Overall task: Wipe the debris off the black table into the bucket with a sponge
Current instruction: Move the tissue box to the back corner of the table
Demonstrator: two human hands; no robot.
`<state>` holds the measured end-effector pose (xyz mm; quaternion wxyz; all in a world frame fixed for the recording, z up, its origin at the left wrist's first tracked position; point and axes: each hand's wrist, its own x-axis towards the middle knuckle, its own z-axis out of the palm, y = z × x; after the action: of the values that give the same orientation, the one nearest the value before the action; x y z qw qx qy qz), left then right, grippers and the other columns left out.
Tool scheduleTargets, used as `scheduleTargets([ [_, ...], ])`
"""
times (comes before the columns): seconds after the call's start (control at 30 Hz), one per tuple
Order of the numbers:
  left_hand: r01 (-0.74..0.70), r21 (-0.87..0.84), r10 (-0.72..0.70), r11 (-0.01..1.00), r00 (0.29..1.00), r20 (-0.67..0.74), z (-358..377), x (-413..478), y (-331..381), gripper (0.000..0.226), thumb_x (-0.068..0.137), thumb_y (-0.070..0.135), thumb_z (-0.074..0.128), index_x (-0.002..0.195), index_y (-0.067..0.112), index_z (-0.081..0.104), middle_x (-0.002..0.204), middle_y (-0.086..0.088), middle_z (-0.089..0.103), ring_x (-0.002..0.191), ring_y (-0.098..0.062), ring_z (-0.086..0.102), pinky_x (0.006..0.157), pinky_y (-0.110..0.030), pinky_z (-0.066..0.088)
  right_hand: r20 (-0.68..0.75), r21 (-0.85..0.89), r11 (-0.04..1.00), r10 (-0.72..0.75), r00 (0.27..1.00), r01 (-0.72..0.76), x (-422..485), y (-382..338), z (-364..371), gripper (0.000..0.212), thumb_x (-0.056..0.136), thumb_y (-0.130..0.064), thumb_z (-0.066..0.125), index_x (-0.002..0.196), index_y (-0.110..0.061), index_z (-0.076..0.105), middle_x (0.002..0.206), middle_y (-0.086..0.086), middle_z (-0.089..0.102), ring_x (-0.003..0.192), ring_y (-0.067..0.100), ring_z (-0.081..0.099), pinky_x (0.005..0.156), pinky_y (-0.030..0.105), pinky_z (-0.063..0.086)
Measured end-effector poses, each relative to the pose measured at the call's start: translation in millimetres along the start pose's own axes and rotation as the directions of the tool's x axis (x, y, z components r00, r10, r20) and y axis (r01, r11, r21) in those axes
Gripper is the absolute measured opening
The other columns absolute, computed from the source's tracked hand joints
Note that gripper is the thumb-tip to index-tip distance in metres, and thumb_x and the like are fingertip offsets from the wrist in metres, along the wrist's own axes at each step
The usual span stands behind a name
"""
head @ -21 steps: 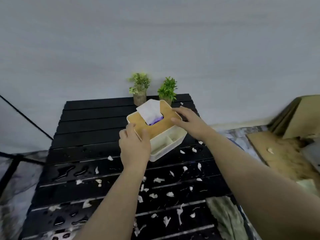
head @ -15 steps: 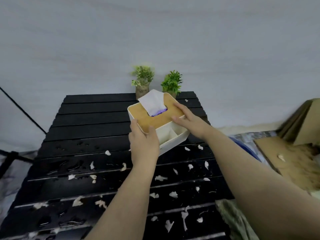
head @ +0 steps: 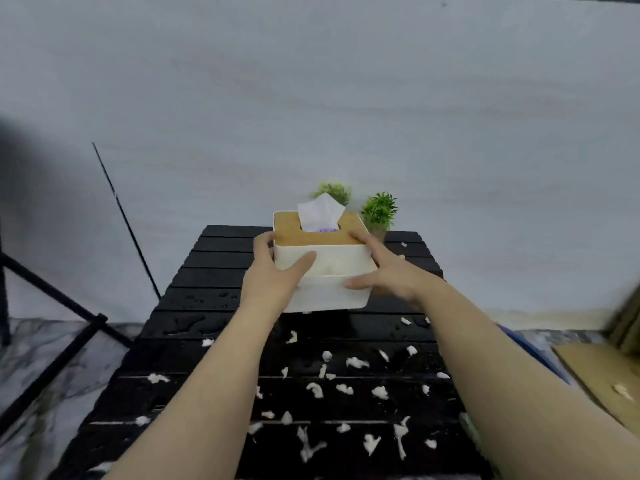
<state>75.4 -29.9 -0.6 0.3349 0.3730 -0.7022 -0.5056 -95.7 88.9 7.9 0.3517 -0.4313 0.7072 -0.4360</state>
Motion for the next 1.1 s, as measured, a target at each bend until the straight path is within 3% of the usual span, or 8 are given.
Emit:
scheduleTargets([
  [0.13,-0.008,0.021,0.005,1.000,0.993,0.119,-59.4,35.4,-16.1,0.092,0.048,0.056,0.078,0.125,0.048,0.029,0.127,0.011,0.050,0.107,-0.011,0.056,0.089,-0.039,0.051,-0.025,-0.045,0.997,-0.060,0.998,0.059,36.6,-20.9,42.2,0.088,0.070,0.001,0.062,0.132,-0.051,0.026,0.130,0.004,0.044,0.105,0.026,0.056,0.094,0.044,0.051],
  [0.27,-0.024,0.060,0.015,0.998,0.988,0.151,-99.2,88.7,-43.1,0.106,0.048,0.038,0.083,0.135,0.043,0.023,0.128,0.007,0.047,0.114,-0.015,0.050,0.095,-0.036,0.045,-0.086,-0.087,0.984,-0.161,0.983,0.154,93.4,-32.5,82.2,0.087,0.072,0.001,0.063,0.135,-0.046,0.026,0.138,-0.001,0.039,0.089,0.010,0.058,0.074,0.027,0.052],
  [0.37,-0.021,0.118,0.008,0.993,0.994,0.107,-111.3,125.8,-67.9,0.103,0.057,0.030,0.083,0.139,0.040,0.021,0.128,0.003,0.044,0.113,-0.018,0.048,0.094,-0.034,0.042,-0.138,-0.116,0.975,-0.202,0.970,0.187,137.8,-24.4,104.7,0.086,0.073,0.003,0.065,0.138,-0.039,0.027,0.143,0.000,0.036,0.112,0.019,0.051,0.094,0.029,0.046],
  [0.53,-0.021,0.114,0.006,0.993,0.991,0.131,-119.4,171.2,-93.8,0.100,0.064,0.021,0.082,0.142,0.035,0.020,0.135,-0.001,0.040,0.120,-0.023,0.047,0.104,-0.043,0.039,-0.205,-0.115,0.978,-0.198,0.959,0.177,187.8,-5.0,126.0,0.080,0.075,0.002,0.062,0.137,-0.038,0.032,0.139,-0.001,0.042,0.101,0.014,0.046,0.087,0.024,0.042],
  [0.77,0.016,0.045,-0.022,0.999,0.991,0.129,-127.7,186.2,-111.8,0.086,0.074,0.013,0.074,0.140,0.034,0.024,0.138,-0.005,0.040,0.117,-0.023,0.048,0.091,-0.032,0.044,-0.177,-0.206,0.960,-0.227,0.958,0.190,211.4,-1.9,145.6,0.079,0.081,0.003,0.054,0.141,-0.037,0.023,0.150,-0.005,0.025,0.115,0.017,0.045,0.095,0.030,0.044],
  [0.9,-0.031,0.136,0.010,0.990,0.988,0.155,-128.4,184.0,-102.1,0.086,0.079,0.009,0.069,0.143,0.034,0.018,0.151,0.003,0.022,0.132,-0.014,0.030,0.104,-0.029,0.029,-0.159,-0.210,0.966,-0.188,0.969,0.153,206.9,-8.1,136.0,0.080,0.080,0.003,0.048,0.143,-0.036,0.016,0.151,-0.001,0.026,0.130,0.021,0.038,0.098,0.033,0.044],
  [1.0,-0.207,0.442,0.192,0.873,0.978,0.079,-113.6,178.9,-83.9,0.077,0.078,0.006,0.061,0.140,0.034,0.025,0.156,0.004,0.010,0.143,-0.016,0.007,0.114,-0.040,0.013,-0.282,-0.151,0.979,-0.176,0.943,0.137,190.1,-0.1,110.1,0.066,0.083,-0.011,0.054,0.138,-0.036,0.027,0.144,-0.002,0.037,0.123,0.019,0.045,0.087,0.029,0.043],
  [1.1,-0.407,0.594,0.496,0.694,0.868,0.014,-70.9,169.0,-60.8,0.057,0.072,0.012,0.057,0.127,0.025,0.044,0.145,-0.001,0.037,0.136,-0.025,0.026,0.106,-0.039,0.024,-0.439,-0.102,0.991,-0.124,0.890,0.087,164.9,23.4,70.7,0.042,0.088,-0.024,0.055,0.128,-0.031,0.044,0.128,-0.004,0.053,0.100,0.012,0.053,0.078,0.025,0.039],
])
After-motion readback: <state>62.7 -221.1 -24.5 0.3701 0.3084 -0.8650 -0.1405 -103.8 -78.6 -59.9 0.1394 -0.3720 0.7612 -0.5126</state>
